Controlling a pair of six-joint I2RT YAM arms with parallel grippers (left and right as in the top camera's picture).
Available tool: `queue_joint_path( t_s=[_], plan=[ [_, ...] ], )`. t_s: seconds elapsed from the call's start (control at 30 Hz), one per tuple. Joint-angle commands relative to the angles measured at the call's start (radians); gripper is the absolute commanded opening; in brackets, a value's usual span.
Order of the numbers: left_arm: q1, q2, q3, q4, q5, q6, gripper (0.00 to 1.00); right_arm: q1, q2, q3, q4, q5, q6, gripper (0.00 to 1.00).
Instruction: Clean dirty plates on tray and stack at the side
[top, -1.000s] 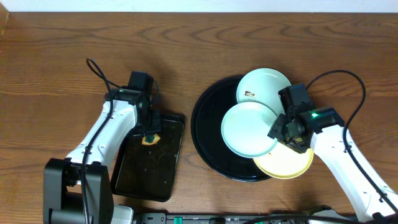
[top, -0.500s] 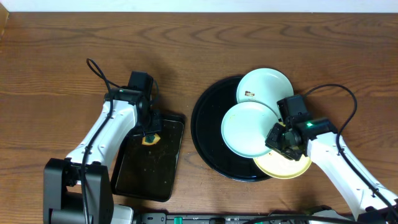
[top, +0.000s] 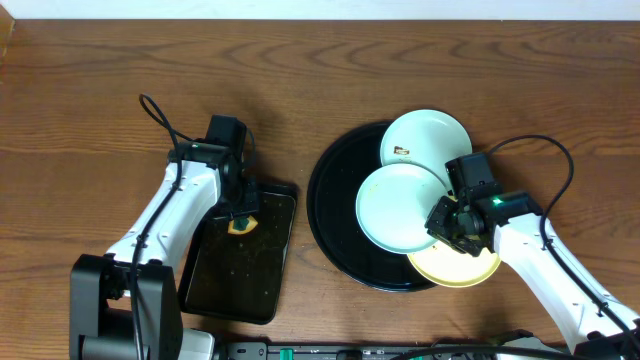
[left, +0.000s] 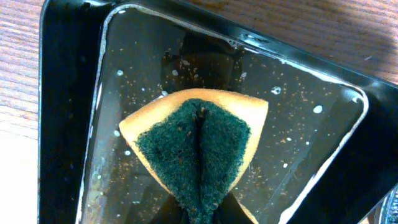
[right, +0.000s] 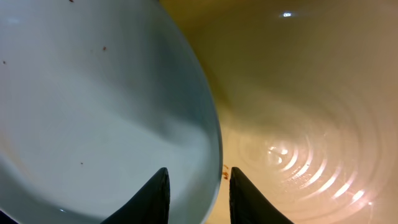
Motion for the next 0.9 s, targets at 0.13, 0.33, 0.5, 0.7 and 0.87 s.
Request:
queue_joint_path(
  t_s=[0.13,0.33,0.5,0.7,0.87],
  plan=[
    [0.003,0.002,-0.003,-0.007,-0.001,0.014,0.08,-0.005,0.005,-0.046,0.035,-0.002,0.017,0.29],
    [0.003,0.002,-0.003,-0.010,-0.001,0.014,0.08,-0.005,0.005,-0.055,0.048,-0.001,0.023,0.05],
    [0.003,0.002,-0.003,-0.010,-0.001,0.014,0.08,-0.005,0.005,-0.056,0.064,-0.001,0.023,0.01],
    [0.003,0.002,-0.003,-0.013,-0.001,0.014,0.08,-0.003,0.005,-0.056,0.082,0.000,0.022,0.02],
    [0.003,0.002,-0.003,-0.013,0.000,0.014,0.08,0.012,0.005,-0.055,0.141,0.000,-0.025,0.01]
  ],
)
